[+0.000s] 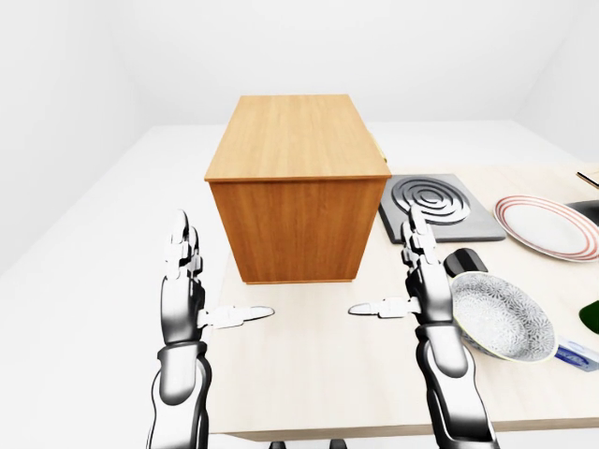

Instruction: Put the bowl on the top of the cabinet.

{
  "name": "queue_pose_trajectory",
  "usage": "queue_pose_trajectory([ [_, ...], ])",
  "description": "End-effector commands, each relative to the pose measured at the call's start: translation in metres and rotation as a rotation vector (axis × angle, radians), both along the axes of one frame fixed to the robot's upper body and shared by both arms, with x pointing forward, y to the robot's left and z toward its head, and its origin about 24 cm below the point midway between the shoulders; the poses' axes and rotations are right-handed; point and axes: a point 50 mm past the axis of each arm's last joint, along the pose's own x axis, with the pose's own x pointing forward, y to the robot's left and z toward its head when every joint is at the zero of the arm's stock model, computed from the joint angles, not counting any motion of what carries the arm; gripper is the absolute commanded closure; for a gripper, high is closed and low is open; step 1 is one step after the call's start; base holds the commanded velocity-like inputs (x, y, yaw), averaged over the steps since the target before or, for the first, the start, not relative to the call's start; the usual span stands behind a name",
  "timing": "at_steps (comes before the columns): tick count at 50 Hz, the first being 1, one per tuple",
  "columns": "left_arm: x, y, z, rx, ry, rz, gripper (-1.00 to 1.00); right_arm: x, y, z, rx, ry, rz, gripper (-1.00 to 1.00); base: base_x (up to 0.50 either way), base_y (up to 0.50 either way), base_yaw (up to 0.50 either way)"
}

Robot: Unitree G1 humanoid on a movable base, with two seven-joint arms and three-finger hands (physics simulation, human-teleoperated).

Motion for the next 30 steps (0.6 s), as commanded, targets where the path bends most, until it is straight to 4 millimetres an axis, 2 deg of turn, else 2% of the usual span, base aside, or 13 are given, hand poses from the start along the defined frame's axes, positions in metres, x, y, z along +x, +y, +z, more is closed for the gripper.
queue_pose_trajectory([
  [1,0.0,0.001,-0.001,-0.002,0.003,0.004,-1.0,0.001,0.0,-0.001,0.003,0.007,0.005,-1.0,0.0,0.0,0.0],
  [9,-0.002,0.0,0.003,-0.006,-0.015,0.0,-1.0,0.0,0.0,-0.001,-0.001,0.004,0.0,-1.0,0.0,0.0,0.0],
  [15,0.001,0.001,-0.001,-0.008,0.005,0.005,-1.0,0.0,-0.002,0.003,-0.027,-0.013,-0.025,-1.0,0.0,0.0,0.0],
  [18,0.001,0.001,-0.001,-0.004,0.005,0.007,-1.0,-0.002,-0.006,0.011,-0.085,-0.052,-0.073,-1.0,0.0,0.0,0.0],
  [22,0.002,0.001,-0.002,0.001,0.01,0.008,-1.0,-0.003,-0.014,0.025,-0.256,-0.111,-0.16,-1.0,0.0,0.0,0.0],
  [23,0.002,0.001,-0.003,0.002,0.014,0.01,-1.0,-0.007,-0.016,0.027,-0.438,-0.11,-0.174,-1.0,0.0,0.0,0.0],
  [30,0.001,0.001,-0.002,0.005,0.01,0.012,-1.0,-0.014,-0.027,0.03,-0.545,-0.073,-0.19,-1.0,0.0,0.0,0.0],
])
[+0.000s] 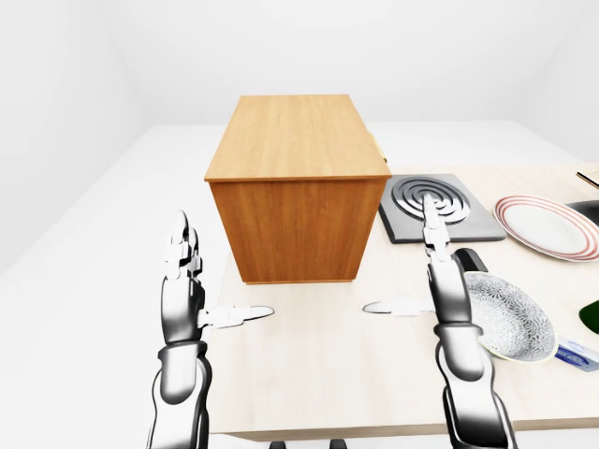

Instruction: Put the bowl on the top of the cabinet.

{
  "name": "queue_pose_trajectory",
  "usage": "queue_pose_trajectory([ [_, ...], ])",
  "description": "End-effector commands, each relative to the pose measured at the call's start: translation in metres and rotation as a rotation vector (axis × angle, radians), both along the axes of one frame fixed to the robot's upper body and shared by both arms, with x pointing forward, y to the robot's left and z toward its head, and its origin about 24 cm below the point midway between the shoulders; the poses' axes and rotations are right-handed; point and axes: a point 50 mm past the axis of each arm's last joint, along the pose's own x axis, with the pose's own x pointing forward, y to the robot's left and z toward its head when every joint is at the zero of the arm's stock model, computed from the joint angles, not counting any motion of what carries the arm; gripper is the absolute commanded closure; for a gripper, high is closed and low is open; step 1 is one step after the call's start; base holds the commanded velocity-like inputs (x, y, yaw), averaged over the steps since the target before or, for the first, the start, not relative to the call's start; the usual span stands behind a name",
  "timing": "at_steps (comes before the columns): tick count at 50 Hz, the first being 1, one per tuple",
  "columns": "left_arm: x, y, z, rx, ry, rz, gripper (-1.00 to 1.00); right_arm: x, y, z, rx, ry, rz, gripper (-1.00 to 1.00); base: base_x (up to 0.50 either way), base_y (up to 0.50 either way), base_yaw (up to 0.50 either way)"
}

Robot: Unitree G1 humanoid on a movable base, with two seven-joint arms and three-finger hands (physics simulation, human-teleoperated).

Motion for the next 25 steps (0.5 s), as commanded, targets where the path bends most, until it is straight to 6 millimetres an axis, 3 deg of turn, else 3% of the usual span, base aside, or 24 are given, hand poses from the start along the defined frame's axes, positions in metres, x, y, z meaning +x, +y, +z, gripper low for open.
queue_pose_trajectory([
  [1,0.004,0.0,-0.006,0.006,0.025,0.02,-1.0,-0.031,-0.064,0.001,-0.359,0.131,-0.211,-1.0,0.0,0.0,0.0],
  [25,0.003,-0.002,-0.007,0.014,0.029,0.009,-1.0,-0.044,-0.099,-0.018,-0.339,0.293,-0.334,-1.0,0.0,0.0,0.0],
])
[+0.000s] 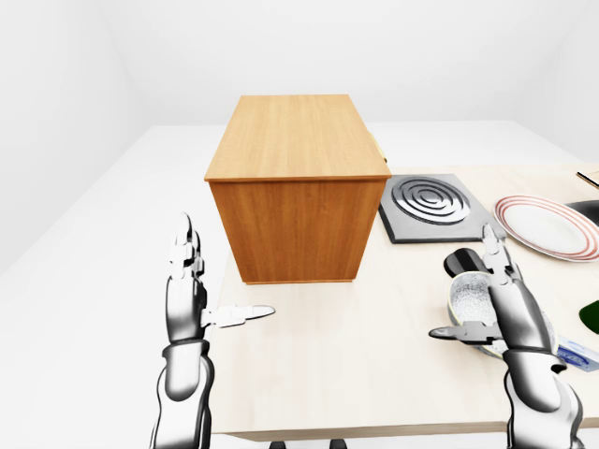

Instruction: Put the bowl on the top of the cabinet.

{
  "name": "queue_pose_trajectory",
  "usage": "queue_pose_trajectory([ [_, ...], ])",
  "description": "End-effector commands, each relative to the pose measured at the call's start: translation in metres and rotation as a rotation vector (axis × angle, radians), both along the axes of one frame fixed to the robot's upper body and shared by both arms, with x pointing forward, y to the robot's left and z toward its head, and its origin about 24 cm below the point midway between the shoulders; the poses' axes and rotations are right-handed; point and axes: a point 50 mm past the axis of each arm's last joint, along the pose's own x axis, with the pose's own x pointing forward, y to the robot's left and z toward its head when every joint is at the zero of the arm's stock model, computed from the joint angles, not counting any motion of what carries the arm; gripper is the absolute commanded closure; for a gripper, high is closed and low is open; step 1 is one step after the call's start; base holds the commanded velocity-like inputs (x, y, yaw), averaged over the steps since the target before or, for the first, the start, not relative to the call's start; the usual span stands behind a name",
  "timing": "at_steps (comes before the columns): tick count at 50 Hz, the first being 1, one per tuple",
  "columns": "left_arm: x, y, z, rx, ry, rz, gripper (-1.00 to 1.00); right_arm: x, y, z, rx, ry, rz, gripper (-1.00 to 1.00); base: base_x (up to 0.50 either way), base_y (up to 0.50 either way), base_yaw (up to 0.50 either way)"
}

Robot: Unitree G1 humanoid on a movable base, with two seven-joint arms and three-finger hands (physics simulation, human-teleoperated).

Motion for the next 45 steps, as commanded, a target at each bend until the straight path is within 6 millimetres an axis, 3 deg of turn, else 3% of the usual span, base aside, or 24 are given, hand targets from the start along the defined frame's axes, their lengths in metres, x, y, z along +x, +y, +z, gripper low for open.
queue_pose_trajectory([
  [1,-0.001,-0.001,0.0,0.004,0.001,-0.005,-1.0,-0.011,-0.016,-0.007,-0.024,0.071,-0.065,-1.0,0.0,0.0,0.0],
  [45,0.0,-0.002,-0.002,0.003,0.011,-0.016,-1.0,-0.023,-0.026,-0.06,-0.121,0.389,-0.106,-1.0,0.0,0.0,0.0],
])
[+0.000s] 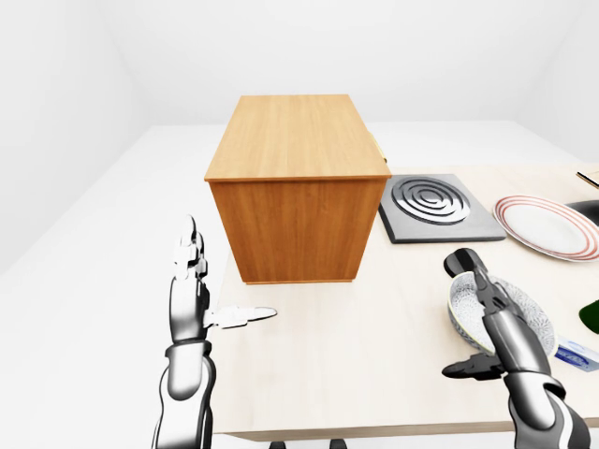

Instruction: Put the bowl on the top of the cabinet.

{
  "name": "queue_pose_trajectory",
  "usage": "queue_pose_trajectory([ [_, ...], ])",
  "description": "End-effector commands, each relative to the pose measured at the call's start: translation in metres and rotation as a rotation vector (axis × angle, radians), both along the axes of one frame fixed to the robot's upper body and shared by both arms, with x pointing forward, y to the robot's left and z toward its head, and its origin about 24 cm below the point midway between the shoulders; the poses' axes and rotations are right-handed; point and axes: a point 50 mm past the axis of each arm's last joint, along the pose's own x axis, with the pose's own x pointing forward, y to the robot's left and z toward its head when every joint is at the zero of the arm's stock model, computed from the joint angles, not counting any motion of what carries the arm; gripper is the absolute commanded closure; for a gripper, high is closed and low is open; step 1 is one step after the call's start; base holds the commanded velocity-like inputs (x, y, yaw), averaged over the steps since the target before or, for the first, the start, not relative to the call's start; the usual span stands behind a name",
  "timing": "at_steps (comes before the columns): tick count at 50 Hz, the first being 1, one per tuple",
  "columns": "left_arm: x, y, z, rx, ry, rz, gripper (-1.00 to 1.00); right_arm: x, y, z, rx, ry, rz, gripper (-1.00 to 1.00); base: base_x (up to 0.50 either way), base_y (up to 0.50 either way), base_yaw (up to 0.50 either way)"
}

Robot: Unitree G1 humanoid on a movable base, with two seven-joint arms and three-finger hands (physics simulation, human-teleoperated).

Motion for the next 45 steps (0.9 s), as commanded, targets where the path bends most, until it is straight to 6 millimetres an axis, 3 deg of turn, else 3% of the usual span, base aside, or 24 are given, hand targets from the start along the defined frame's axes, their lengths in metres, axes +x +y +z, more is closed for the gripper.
queue_pose_trajectory([
  [1,0.0,0.0,0.001,0.0,-0.004,-0.001,-1.0,-0.003,-0.004,-0.013,-0.022,0.075,-0.009,-1.0,0.0,0.0,0.0],
  [33,0.002,0.0,-0.003,-0.001,0.01,0.0,-1.0,-0.019,-0.017,-0.049,-0.088,0.297,-0.029,-1.0,0.0,0.0,0.0],
  [34,0.002,0.0,-0.002,-0.001,0.01,0.0,-1.0,-0.019,-0.016,-0.049,-0.087,0.297,-0.029,-0.14,0.0,0.0,0.0],
  [35,0.002,0.0,-0.002,-0.001,0.01,0.0,-1.0,-0.019,-0.016,-0.049,-0.086,0.297,-0.03,0.91,0.0,0.0,0.0],
  [36,0.002,0.0,-0.002,-0.002,0.01,0.0,-1.0,-0.019,-0.016,-0.049,-0.084,0.3,-0.029,1.0,0.0,0.0,0.0],
  [45,0.0,-0.001,0.0,-0.001,0.001,-0.005,-1.0,-0.02,-0.016,-0.05,-0.081,0.303,-0.029,1.0,0.0,0.0,0.0],
])
